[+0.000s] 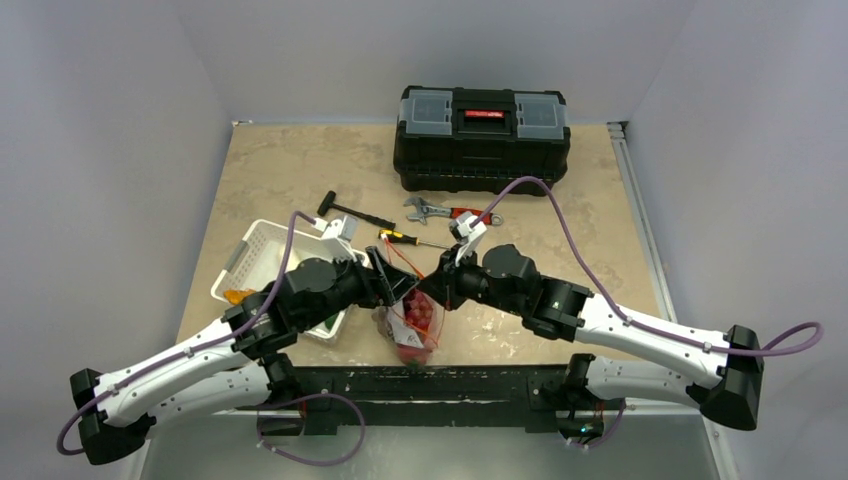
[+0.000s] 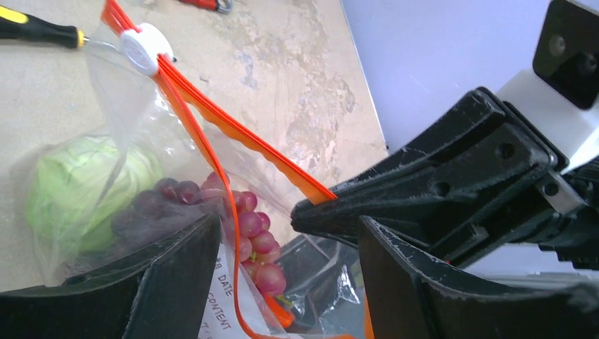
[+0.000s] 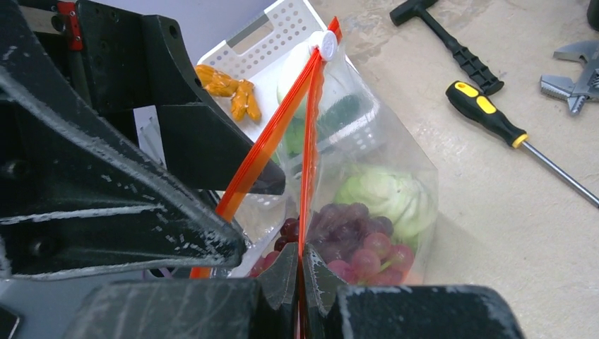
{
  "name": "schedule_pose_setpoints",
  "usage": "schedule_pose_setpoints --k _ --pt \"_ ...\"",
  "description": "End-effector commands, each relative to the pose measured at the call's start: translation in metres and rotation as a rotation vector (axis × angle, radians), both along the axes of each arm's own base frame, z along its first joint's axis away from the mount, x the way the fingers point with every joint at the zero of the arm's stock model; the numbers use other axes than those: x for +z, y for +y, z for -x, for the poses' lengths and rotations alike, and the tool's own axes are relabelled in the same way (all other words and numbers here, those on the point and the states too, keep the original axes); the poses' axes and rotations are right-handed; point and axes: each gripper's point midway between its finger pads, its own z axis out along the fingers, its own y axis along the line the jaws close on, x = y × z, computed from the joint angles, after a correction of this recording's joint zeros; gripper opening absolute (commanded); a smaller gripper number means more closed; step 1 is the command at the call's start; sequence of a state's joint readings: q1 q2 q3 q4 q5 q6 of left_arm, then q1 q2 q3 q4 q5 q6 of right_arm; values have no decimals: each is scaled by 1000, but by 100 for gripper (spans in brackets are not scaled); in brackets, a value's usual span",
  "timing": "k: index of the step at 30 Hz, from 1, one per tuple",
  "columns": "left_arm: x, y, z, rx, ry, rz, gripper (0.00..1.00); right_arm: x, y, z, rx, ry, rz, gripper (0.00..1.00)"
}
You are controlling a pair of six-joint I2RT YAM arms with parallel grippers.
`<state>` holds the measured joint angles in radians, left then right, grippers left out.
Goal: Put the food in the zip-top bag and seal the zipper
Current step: Adjust the zipper food storage bag at the center of the board, then zip the zipper food storage bag at the center of the board.
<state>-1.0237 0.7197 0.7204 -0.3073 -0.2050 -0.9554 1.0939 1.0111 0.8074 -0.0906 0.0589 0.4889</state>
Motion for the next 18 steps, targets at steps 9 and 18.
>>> schedule_pose_setpoints --k 9,18 --pt "4 6 -39 276 106 -41 65 20 17 6 46 6 -120 0" --pt "-2 -1 -46 296 123 -99 62 17 24 12 83 14 -94 0"
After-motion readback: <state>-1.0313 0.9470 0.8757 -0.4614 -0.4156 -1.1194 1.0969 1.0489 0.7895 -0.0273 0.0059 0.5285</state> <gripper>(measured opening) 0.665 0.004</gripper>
